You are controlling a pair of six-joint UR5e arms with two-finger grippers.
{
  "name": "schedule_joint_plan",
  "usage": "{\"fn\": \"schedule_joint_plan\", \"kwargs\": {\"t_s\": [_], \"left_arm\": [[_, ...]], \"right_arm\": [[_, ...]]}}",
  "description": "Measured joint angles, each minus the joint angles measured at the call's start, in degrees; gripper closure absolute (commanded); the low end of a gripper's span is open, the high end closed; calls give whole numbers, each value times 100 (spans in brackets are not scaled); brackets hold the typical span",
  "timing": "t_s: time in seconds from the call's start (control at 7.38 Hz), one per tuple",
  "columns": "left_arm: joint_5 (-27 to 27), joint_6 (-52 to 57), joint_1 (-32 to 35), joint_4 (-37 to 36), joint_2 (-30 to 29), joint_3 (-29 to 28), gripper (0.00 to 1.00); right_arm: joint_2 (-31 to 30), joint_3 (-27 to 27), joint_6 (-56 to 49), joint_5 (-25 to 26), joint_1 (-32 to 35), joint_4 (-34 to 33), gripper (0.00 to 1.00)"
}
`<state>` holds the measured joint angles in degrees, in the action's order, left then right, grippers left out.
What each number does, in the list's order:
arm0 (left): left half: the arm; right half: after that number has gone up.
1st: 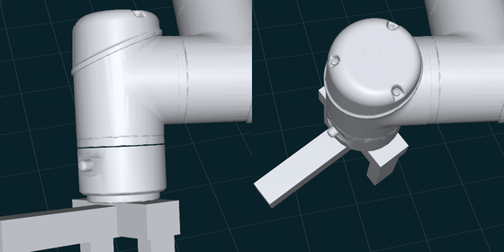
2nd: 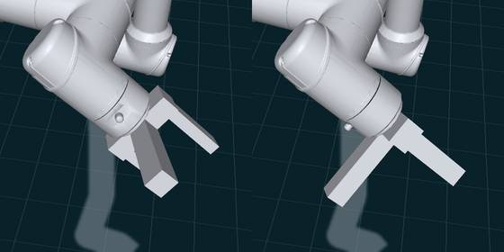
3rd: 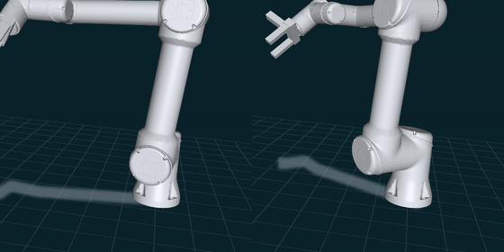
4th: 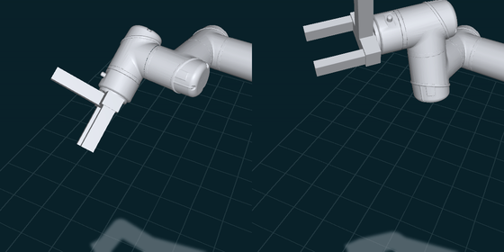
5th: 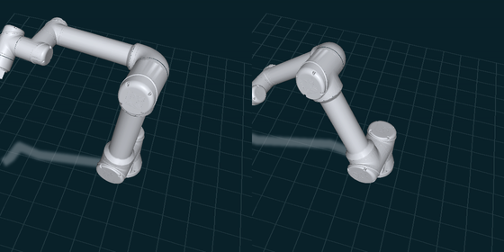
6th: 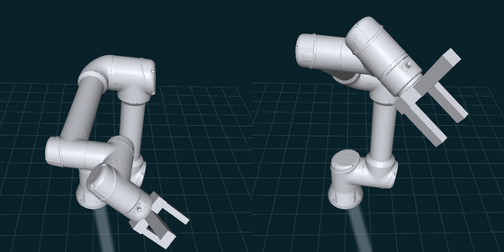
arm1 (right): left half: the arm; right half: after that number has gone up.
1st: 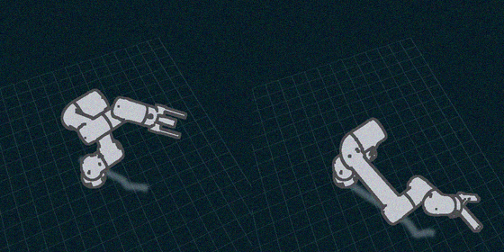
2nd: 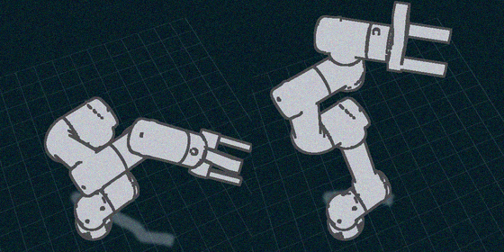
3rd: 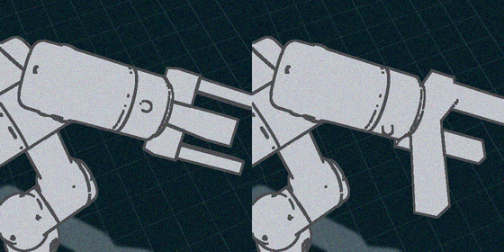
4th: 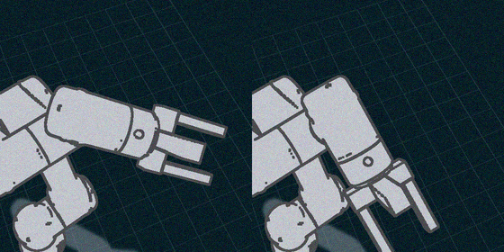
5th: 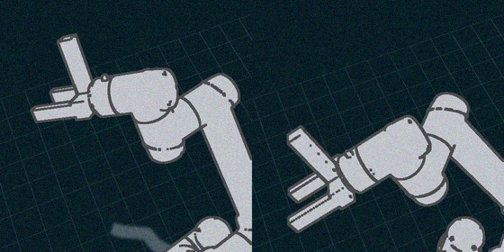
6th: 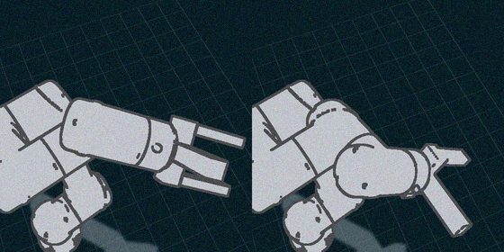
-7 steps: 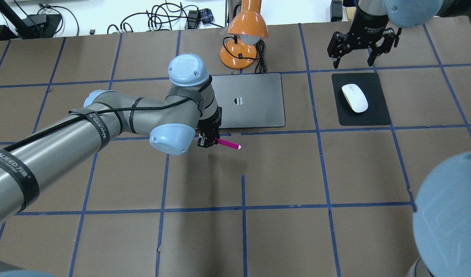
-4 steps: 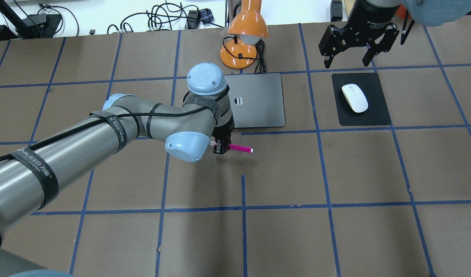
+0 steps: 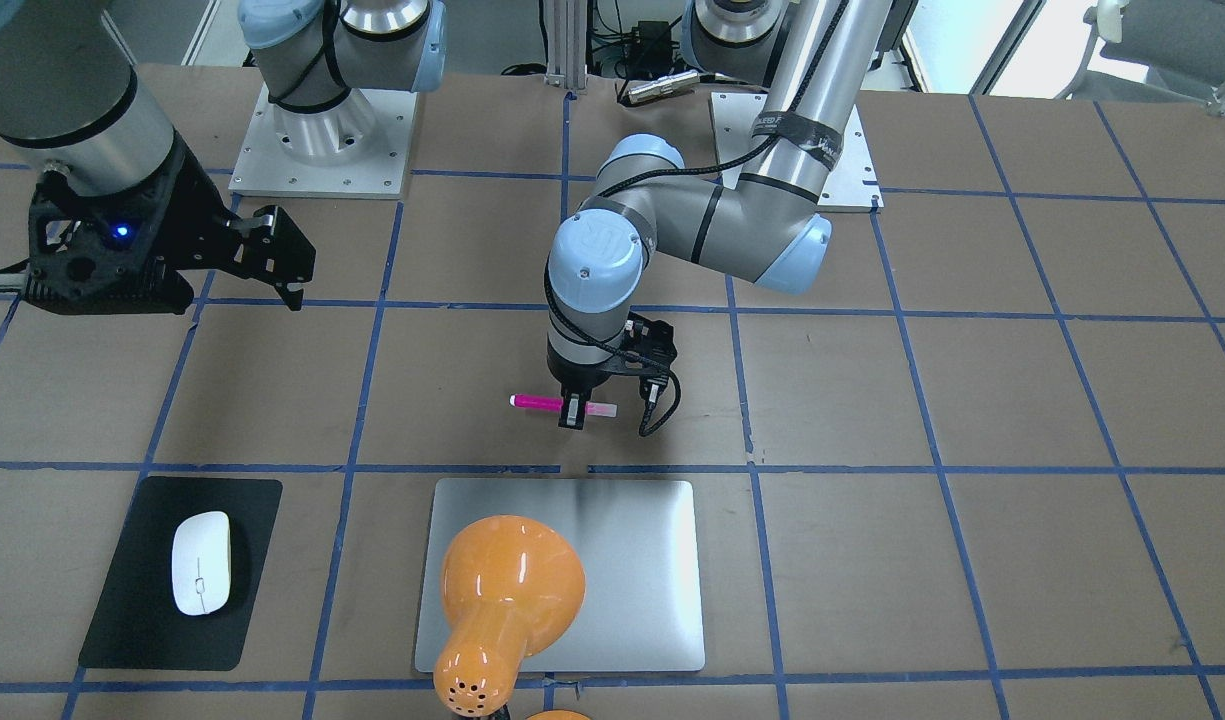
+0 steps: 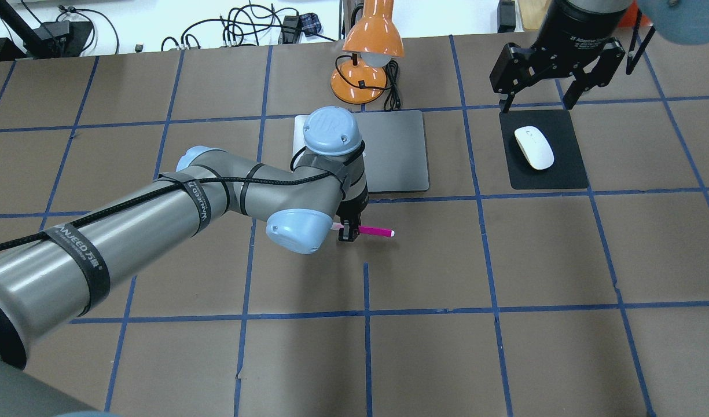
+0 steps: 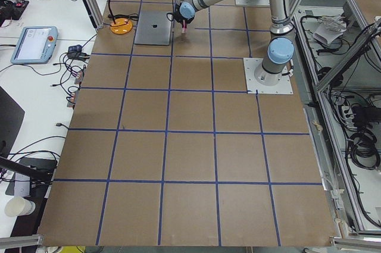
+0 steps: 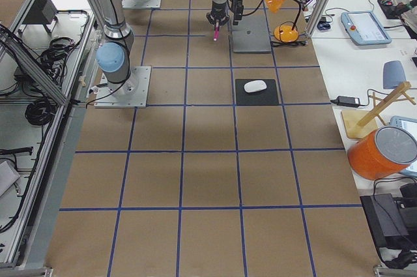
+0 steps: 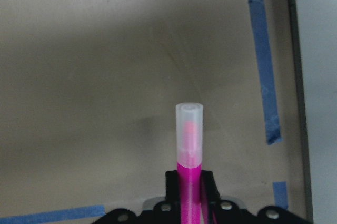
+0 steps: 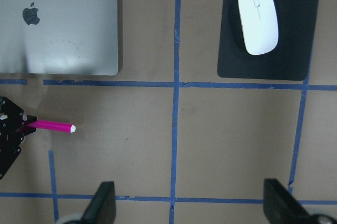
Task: Place pen and mouse around notebook
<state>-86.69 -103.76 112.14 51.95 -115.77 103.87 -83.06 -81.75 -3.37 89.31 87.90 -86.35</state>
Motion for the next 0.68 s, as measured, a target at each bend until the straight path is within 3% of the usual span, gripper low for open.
{"fn": "schedule_joint_plan", "kwargs": {"t_s": [0.14, 0.27, 0.41, 0.68], "left_arm": [[2, 14, -3, 8, -17, -2, 86], [-1, 24, -10, 25, -28, -2, 20], [-14, 26, -13, 31, -41, 0, 9], [-25, 25, -16, 33, -48, 4, 9]], "right_arm": [[-22, 41, 132, 172, 18, -4, 0], [-29, 72, 310, 300, 70, -2, 0], [-17, 66, 463, 364, 149, 9, 0], [-10, 21, 392, 339, 202, 20, 0]]}}
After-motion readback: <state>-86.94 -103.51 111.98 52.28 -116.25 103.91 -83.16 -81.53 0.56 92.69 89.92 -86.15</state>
